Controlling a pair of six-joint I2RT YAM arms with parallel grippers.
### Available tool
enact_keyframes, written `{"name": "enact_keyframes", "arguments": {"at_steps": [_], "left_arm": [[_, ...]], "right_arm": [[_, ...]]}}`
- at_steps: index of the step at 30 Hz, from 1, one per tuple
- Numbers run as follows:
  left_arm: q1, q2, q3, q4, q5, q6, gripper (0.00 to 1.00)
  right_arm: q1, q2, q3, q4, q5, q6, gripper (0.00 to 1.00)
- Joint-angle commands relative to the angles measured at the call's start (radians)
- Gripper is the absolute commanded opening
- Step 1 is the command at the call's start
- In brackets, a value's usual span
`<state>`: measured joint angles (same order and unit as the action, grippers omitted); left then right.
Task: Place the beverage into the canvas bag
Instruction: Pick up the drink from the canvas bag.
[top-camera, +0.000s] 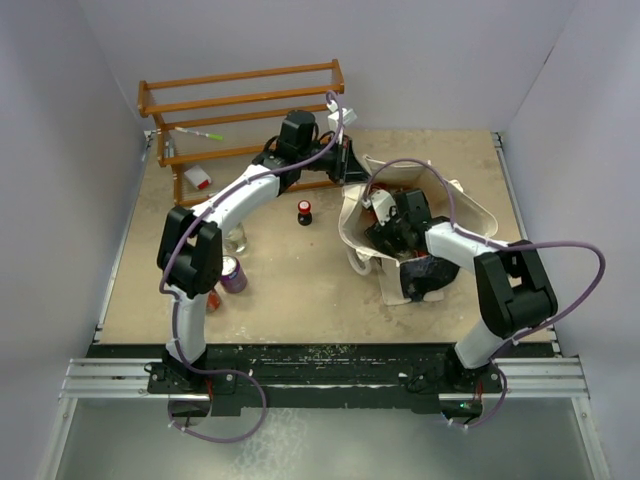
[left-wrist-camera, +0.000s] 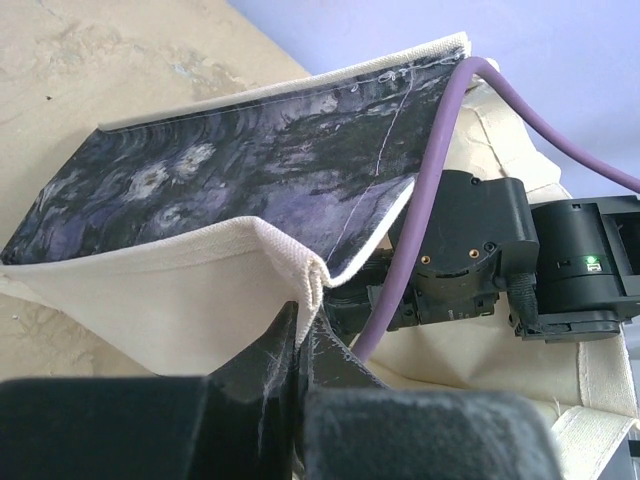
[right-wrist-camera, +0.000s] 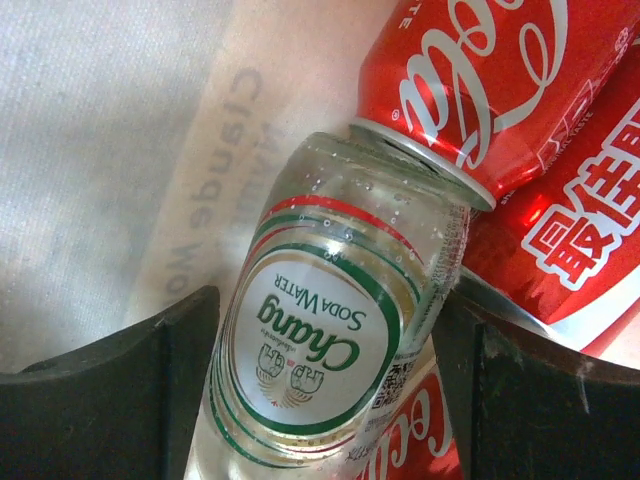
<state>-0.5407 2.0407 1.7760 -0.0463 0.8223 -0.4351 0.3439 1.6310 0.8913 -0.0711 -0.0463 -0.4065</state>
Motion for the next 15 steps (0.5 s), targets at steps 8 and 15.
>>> {"name": "enact_keyframes", "arguments": {"at_steps": [8,15], "left_arm": [[0.005,-0.015,0.022,0.008,-0.012,0.027,0.00],[0.010,-0.015,0.054,-0.018,-0.026,0.031,0.00]], "right_arm": [[-0.004,0.138,0.070,-0.116,-0.053,-0.044,0.37],[-0.047,-0.024,0.107,-0.122,-0.071,-0.017,0.00]]}}
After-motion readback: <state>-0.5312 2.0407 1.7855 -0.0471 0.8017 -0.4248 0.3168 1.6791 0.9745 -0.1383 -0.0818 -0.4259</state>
